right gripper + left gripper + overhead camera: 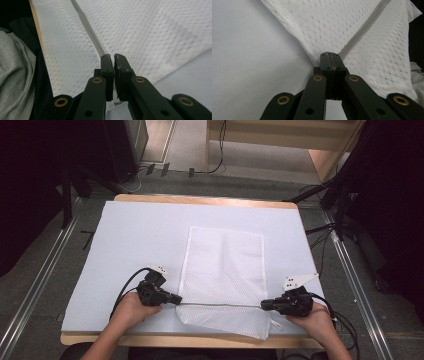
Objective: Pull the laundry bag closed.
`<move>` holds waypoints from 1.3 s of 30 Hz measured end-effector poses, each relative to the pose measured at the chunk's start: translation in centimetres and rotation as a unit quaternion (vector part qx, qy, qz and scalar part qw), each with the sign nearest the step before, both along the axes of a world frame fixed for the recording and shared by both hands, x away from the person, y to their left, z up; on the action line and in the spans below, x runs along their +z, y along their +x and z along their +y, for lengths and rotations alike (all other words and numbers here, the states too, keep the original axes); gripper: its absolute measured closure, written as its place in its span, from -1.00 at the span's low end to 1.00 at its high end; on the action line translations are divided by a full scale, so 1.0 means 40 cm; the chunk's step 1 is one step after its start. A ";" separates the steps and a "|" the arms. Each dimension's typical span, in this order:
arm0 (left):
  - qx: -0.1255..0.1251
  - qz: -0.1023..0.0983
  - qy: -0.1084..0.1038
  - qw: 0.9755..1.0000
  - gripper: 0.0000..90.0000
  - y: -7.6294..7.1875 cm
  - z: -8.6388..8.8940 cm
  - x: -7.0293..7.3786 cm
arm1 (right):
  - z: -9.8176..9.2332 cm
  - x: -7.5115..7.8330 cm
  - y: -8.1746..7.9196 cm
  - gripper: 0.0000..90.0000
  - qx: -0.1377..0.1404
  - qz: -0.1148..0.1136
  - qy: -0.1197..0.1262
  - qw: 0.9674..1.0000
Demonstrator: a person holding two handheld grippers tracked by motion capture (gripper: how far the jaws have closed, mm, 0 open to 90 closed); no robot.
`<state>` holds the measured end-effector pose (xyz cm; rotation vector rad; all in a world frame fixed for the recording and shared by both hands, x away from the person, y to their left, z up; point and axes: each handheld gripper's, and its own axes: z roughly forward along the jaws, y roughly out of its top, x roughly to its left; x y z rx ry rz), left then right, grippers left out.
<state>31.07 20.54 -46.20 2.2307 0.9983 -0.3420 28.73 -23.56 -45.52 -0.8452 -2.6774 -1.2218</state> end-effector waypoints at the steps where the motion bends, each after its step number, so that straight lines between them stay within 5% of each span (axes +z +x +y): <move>1: -0.001 -0.002 0.000 1.000 1.00 0.000 0.000 0.000 | 0.000 0.000 0.000 0.95 0.000 0.000 0.000 1.000; 7: -0.009 0.021 -0.025 0.999 0.78 0.007 0.008 0.000 | 0.004 0.004 -0.005 0.63 0.004 -0.003 0.014 1.000; 11: -0.002 0.010 -0.025 1.000 0.63 0.008 0.008 0.012 | 0.001 0.014 -0.006 0.52 -0.011 -0.024 0.027 0.999; 12: 0.009 0.004 -0.023 1.000 0.55 0.011 0.011 0.019 | -0.004 0.019 -0.006 0.51 -0.028 -0.046 0.029 0.998; 18: 0.030 -0.022 -0.011 0.999 0.41 0.021 0.016 0.032 | -0.013 0.017 0.008 0.51 -0.068 -0.060 0.028 0.995; 21: 0.050 -0.041 -0.009 0.998 0.27 0.031 0.018 0.036 | -0.014 0.010 0.021 0.38 -0.097 -0.079 0.011 0.992; 22: 0.061 -0.047 -0.005 0.997 0.22 0.040 0.017 0.032 | -0.013 0.000 0.039 0.27 -0.128 -0.079 0.000 0.989; 31: 0.075 -0.054 0.004 0.996 0.19 0.057 0.005 0.015 | 0.005 -0.044 0.091 0.20 -0.161 -0.066 -0.040 0.984; 33: 0.075 -0.054 0.004 0.996 0.19 0.058 0.006 0.015 | 0.016 -0.052 0.100 0.35 -0.163 -0.048 -0.047 0.984; 35: 0.077 -0.053 0.003 0.996 0.19 0.058 0.007 0.015 | 0.023 -0.051 0.104 0.77 -0.175 -0.057 -0.059 0.981; 36: 0.077 -0.054 0.004 0.996 0.17 0.058 0.010 0.016 | 0.025 -0.049 0.116 1.00 -0.180 -0.041 -0.057 0.981; 39: 0.081 -0.054 0.002 0.995 0.17 0.059 0.016 0.016 | 0.030 -0.046 0.131 1.00 -0.178 -0.033 -0.058 0.982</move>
